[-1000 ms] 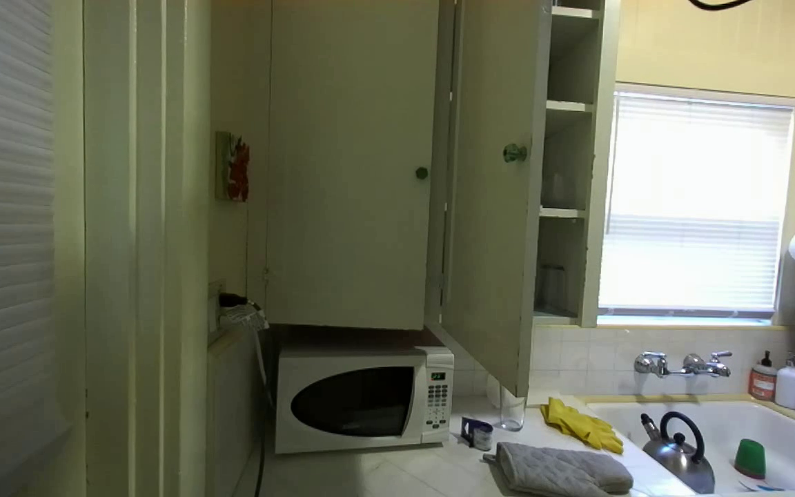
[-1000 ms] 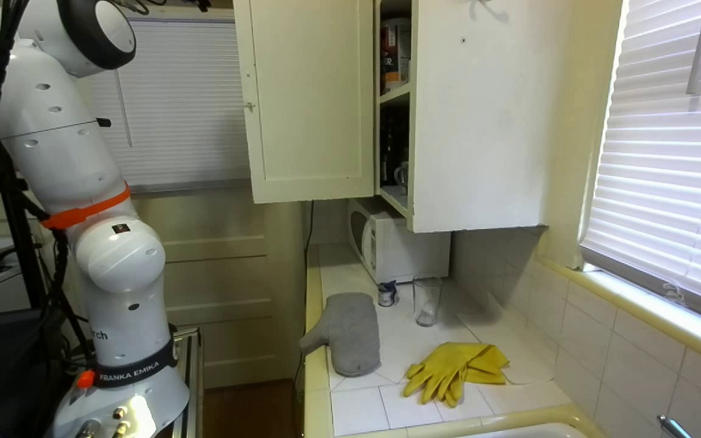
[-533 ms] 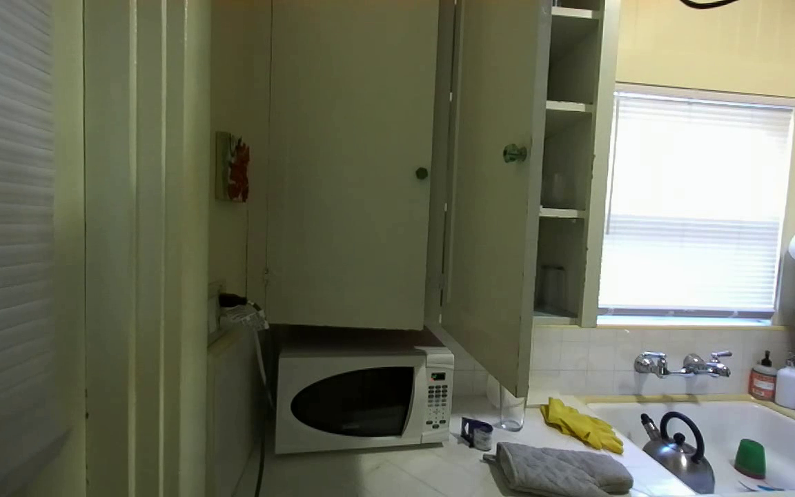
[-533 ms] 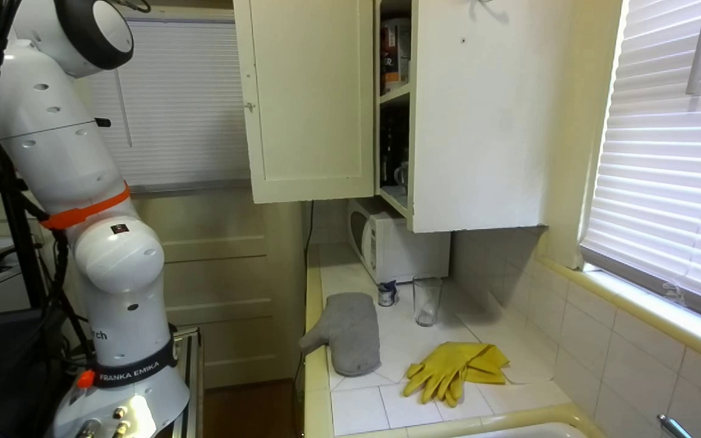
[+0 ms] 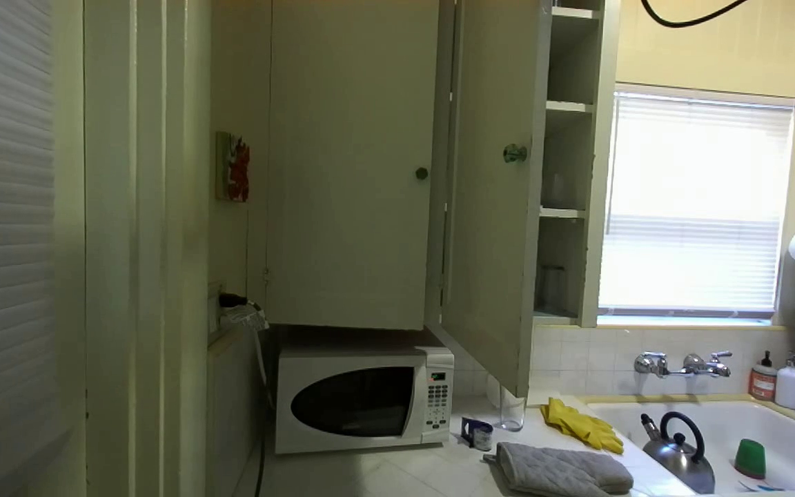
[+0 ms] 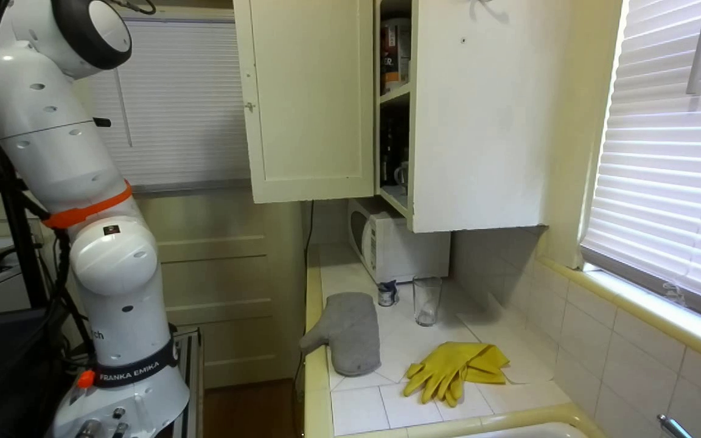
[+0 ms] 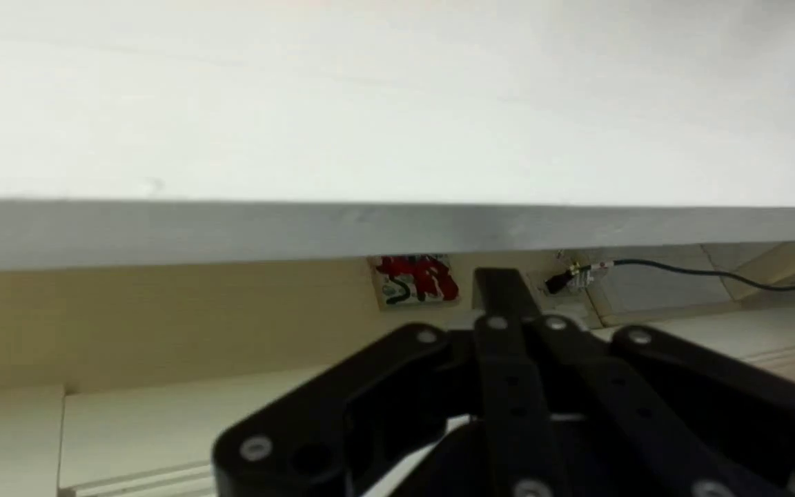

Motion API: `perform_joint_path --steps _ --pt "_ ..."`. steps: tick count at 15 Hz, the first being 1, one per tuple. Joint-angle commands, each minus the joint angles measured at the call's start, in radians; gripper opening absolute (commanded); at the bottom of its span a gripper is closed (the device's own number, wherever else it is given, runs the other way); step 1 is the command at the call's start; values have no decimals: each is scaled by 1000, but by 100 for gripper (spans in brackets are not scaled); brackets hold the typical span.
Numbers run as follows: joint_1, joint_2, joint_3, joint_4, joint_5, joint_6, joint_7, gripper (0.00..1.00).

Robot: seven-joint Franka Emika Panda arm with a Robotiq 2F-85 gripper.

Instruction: Close the open upper cabinet door.

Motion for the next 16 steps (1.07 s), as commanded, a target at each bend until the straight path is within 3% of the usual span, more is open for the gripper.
perform_joint_path --steps 1,16 --pt "-53 -27 22 -3 -35 -57 47 0" --pt "-145 -87 -7 17 -94 -198 88 0"
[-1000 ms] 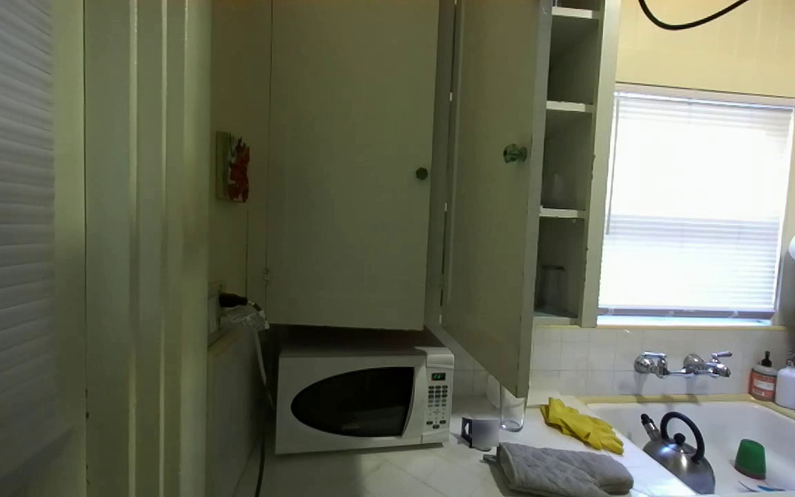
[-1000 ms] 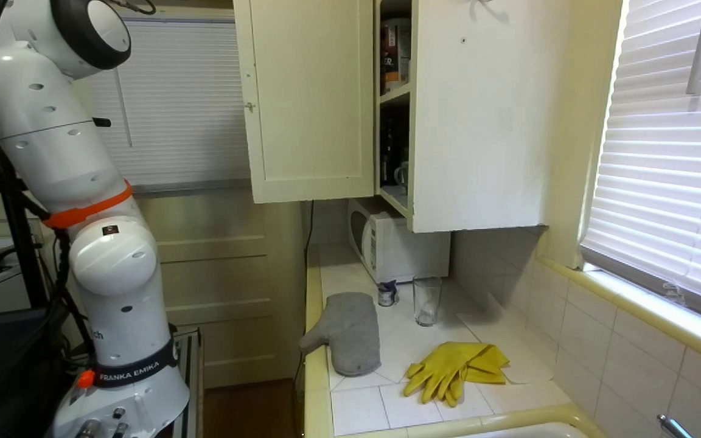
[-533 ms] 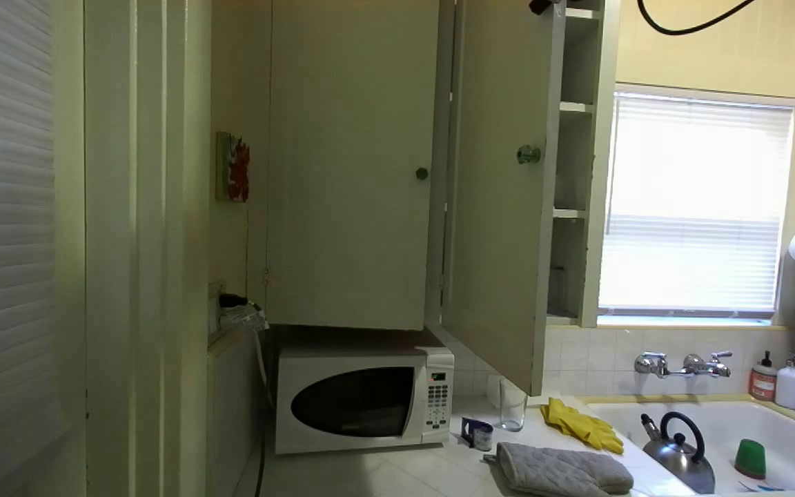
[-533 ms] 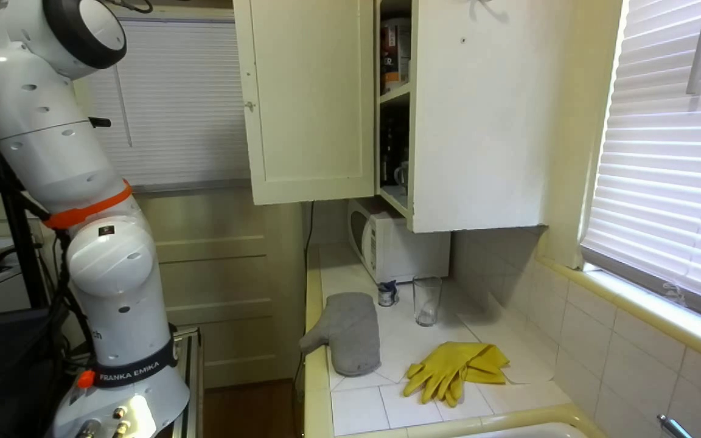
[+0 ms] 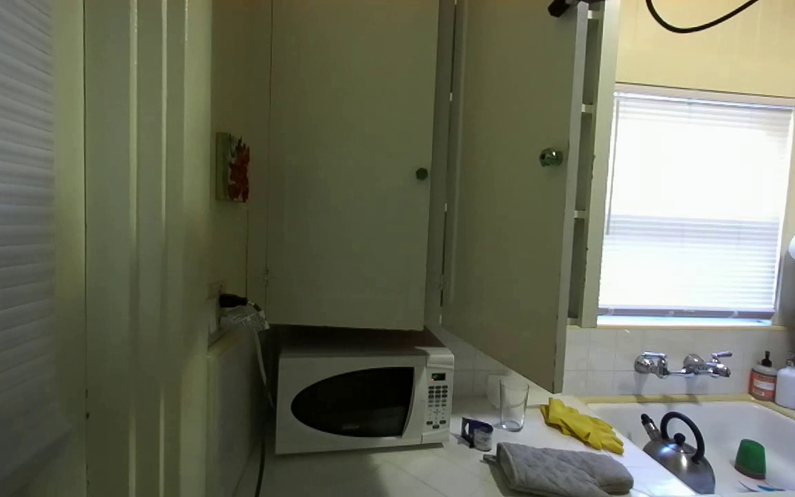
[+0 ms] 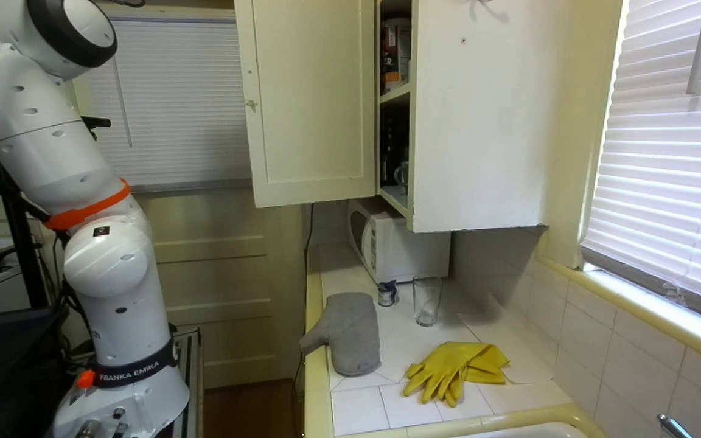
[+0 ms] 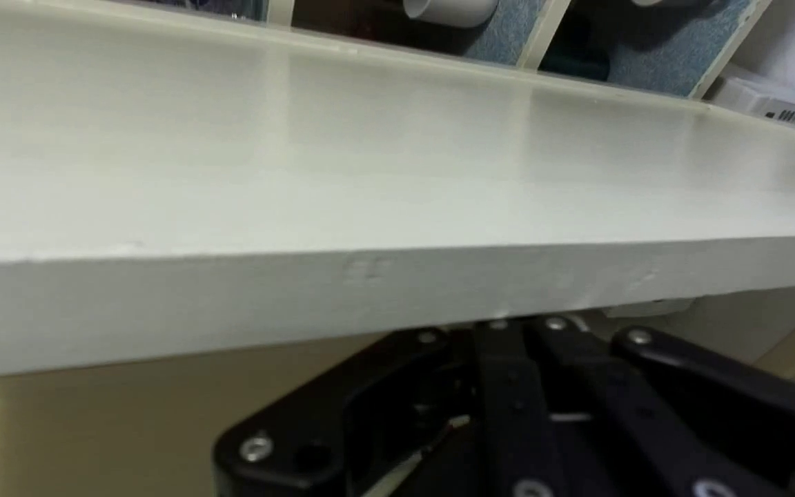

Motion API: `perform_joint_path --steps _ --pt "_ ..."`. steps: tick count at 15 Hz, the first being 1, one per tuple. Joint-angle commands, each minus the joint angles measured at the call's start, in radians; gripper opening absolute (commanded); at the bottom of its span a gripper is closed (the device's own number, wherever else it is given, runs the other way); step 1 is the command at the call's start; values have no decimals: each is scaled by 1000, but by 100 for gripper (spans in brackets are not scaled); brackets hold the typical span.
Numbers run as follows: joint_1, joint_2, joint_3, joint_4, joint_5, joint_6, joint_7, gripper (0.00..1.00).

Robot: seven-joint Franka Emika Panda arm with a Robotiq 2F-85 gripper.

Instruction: Close the open upper cabinet door.

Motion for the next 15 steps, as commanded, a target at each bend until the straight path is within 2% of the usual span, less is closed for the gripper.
perform_joint_path --steps 1,9,15 --pt "-24 -24 -24 16 -21 -52 10 0" --pt "-43 -99 -174 -58 -22 -67 31 0" --pt "-58 -174 -292 -159 -30 -77 76 0"
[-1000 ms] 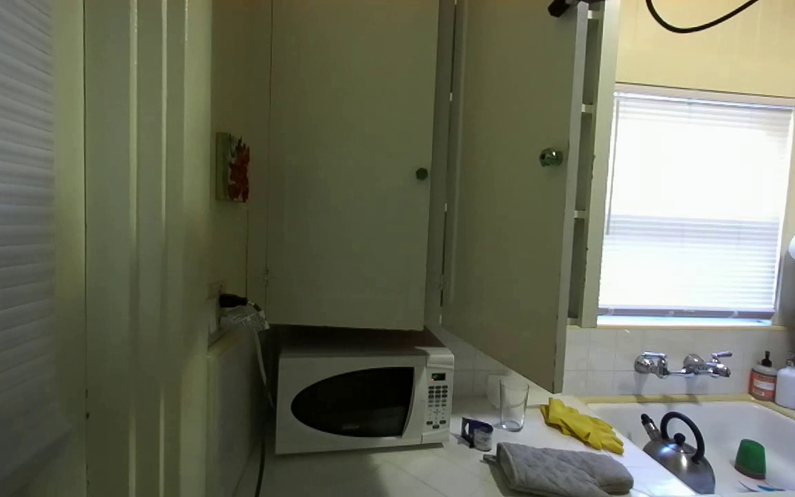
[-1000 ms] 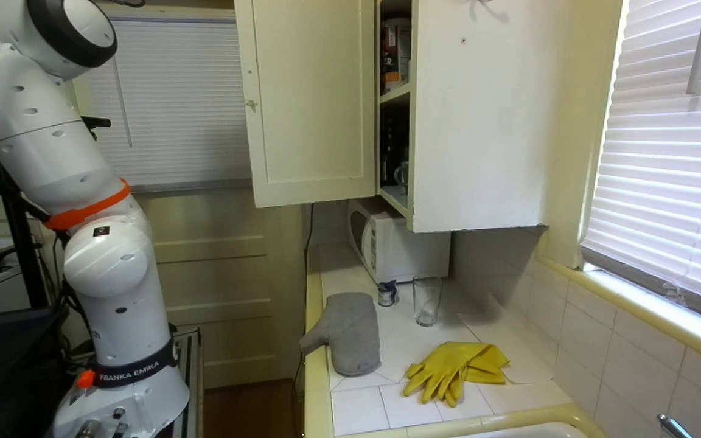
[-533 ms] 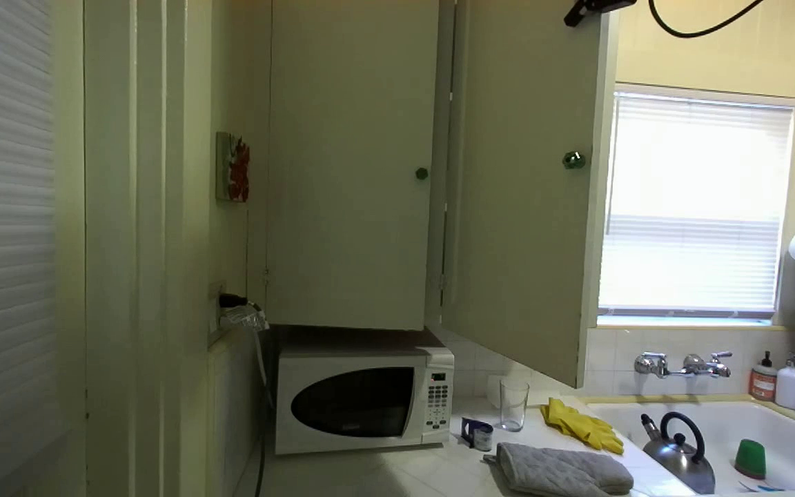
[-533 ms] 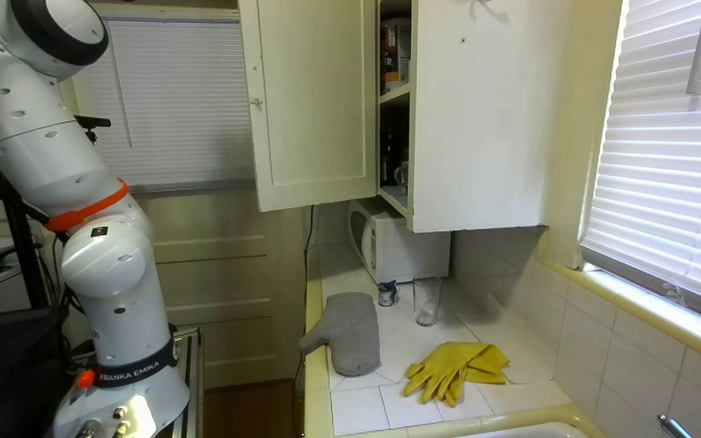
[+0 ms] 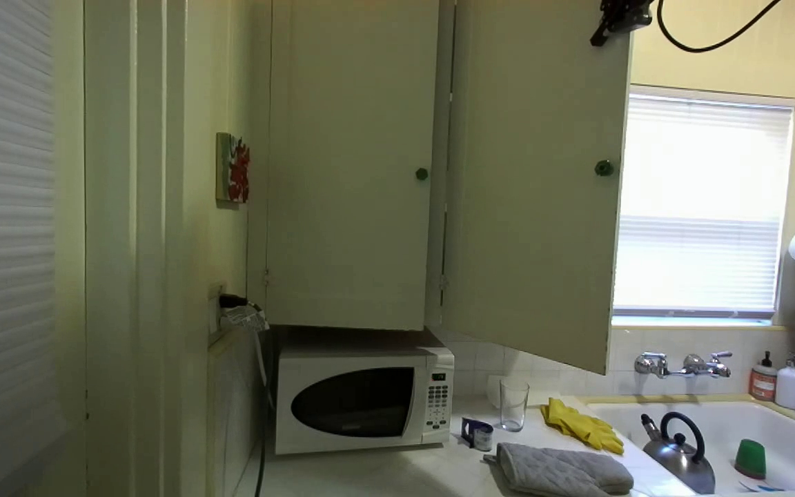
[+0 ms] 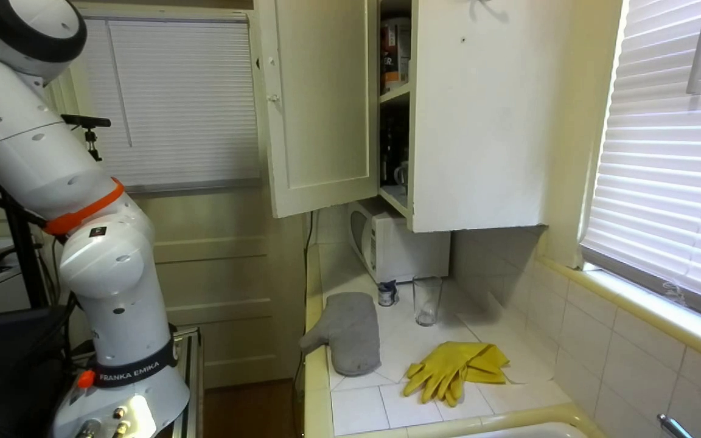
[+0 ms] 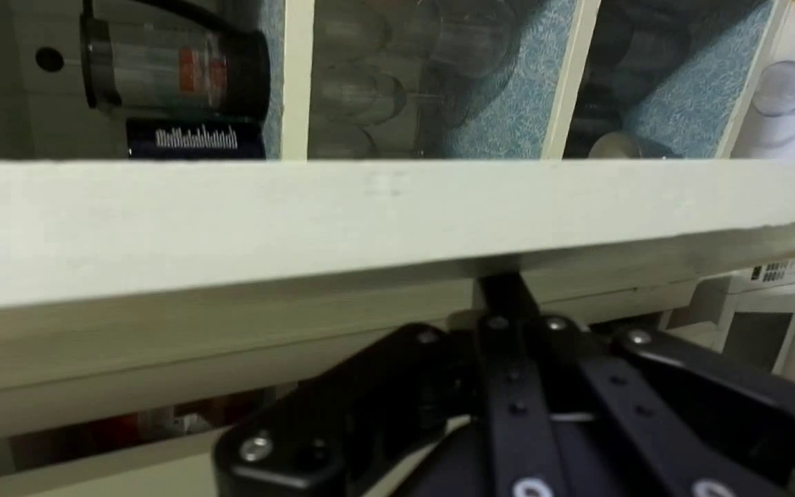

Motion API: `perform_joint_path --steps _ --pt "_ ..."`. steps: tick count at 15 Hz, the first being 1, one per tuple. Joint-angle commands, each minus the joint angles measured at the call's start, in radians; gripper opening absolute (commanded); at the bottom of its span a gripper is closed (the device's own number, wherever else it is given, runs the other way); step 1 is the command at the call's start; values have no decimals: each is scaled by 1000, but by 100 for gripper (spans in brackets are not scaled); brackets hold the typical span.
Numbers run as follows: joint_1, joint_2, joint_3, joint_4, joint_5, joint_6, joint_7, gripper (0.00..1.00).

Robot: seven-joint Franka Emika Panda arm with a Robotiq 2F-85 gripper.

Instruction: Close the open upper cabinet door.

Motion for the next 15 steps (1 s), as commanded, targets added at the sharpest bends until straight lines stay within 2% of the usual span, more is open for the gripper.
perform_joint_path --steps 1,5,9,10,12,15 --pt "-22 -80 -71 -85 -28 -10 35 0" --pt "-17 -141 -159 -200 -40 43 52 0" --pt "13 -220 -260 -381 -61 237 57 0" --pt "46 -228 -284 -422 -90 282 75 0" --pt "52 -262 -318 -511 -113 380 104 0" --pt "44 -305 -351 -622 -170 462 154 0"
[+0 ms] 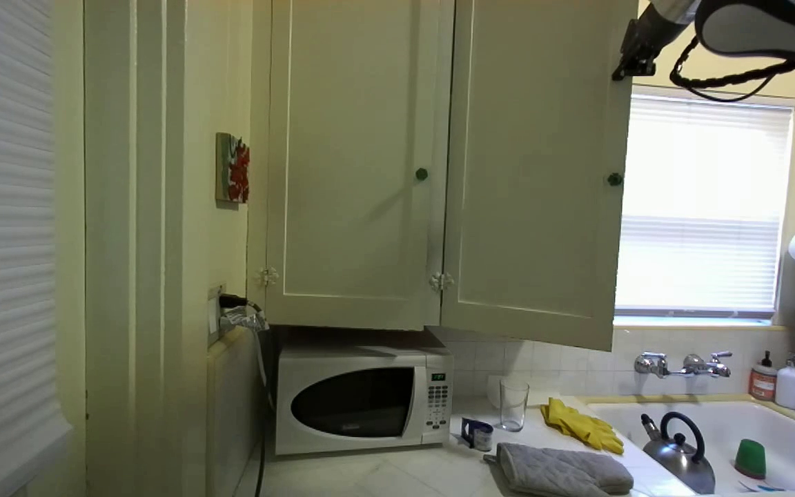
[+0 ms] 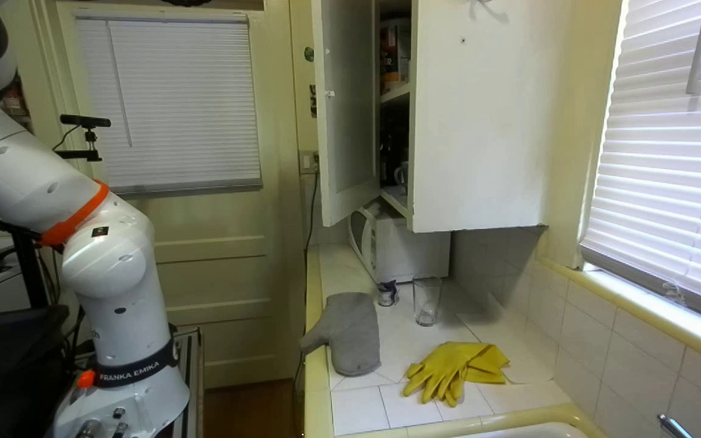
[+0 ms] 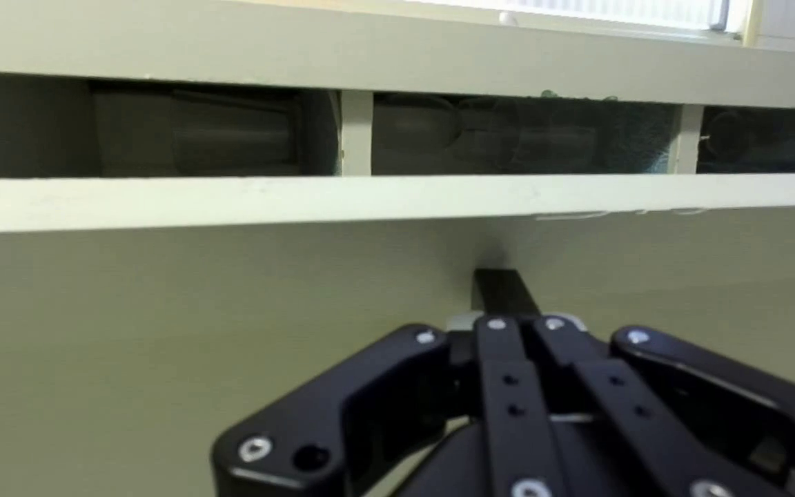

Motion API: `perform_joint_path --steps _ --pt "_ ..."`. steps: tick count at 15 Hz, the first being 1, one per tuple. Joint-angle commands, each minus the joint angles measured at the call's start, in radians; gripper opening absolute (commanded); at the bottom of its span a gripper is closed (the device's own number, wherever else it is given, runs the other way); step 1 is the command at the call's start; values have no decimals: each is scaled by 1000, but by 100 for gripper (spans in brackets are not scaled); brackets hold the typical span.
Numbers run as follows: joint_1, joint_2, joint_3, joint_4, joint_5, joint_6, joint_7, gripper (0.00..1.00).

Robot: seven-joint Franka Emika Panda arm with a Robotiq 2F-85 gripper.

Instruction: Close the open upper cabinet door.

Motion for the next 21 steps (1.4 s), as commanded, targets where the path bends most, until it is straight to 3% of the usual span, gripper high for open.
perform_joint_path --steps 1,5,6,13,21 --pt "16 -94 -50 -180 -85 96 80 0" --pt "33 -129 -89 -281 -88 93 160 0" --pt "28 -70 -71 -187 -92 59 117 1" --pt "41 -98 -84 -241 -91 60 150 1" --pt "5 -81 -83 -291 -132 98 420 0"
